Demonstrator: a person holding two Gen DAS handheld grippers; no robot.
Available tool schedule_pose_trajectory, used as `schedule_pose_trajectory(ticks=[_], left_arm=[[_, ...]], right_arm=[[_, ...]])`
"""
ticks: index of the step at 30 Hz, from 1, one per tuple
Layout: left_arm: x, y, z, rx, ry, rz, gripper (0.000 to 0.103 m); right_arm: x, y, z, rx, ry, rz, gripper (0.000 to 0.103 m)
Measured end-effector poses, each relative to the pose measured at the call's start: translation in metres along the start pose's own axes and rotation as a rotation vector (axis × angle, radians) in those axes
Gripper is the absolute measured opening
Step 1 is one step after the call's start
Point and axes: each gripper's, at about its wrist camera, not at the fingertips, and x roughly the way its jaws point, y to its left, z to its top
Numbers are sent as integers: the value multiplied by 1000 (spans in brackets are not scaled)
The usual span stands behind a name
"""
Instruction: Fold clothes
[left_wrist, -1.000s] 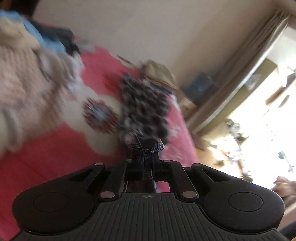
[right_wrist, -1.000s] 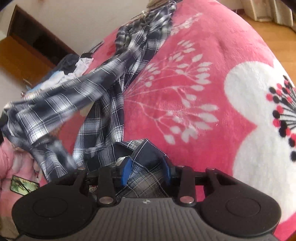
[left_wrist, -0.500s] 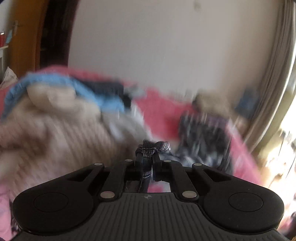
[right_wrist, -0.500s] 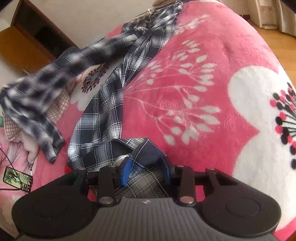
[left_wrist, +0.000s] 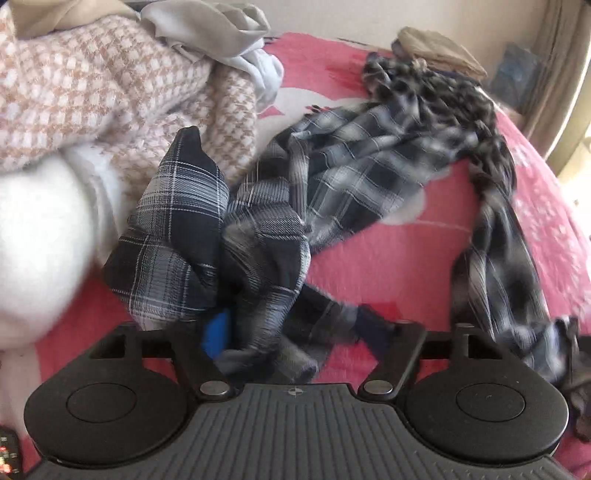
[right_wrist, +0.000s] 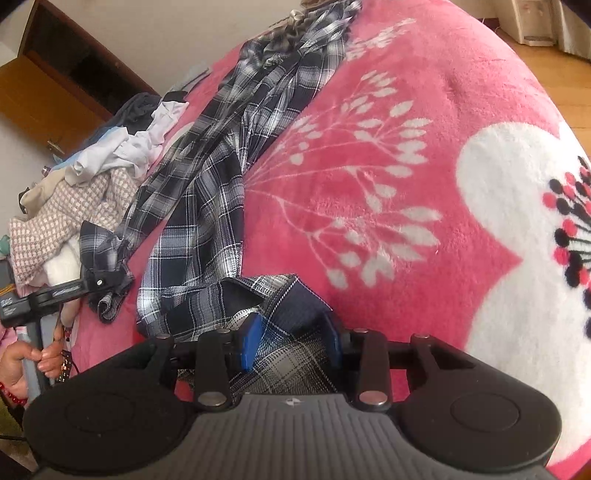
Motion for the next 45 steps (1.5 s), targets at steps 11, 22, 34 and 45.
schedule_pose_trajectory(ticks=[11,22,34,45], left_arm=[[-59,28,-13,-60,-33,125,100],[-38,-83,1,186,-172,-103,100],[44,-100,37,375,-266,76,100],[96,-104,57,409,-273,63,84]], right_arm=[[1,4,0,-16,0,-3,44],[-43,12,-5,-43,-104,13,56],[-20,32,7,-173,-47,-58,78],[1,48,3,-220,63,-60,87]])
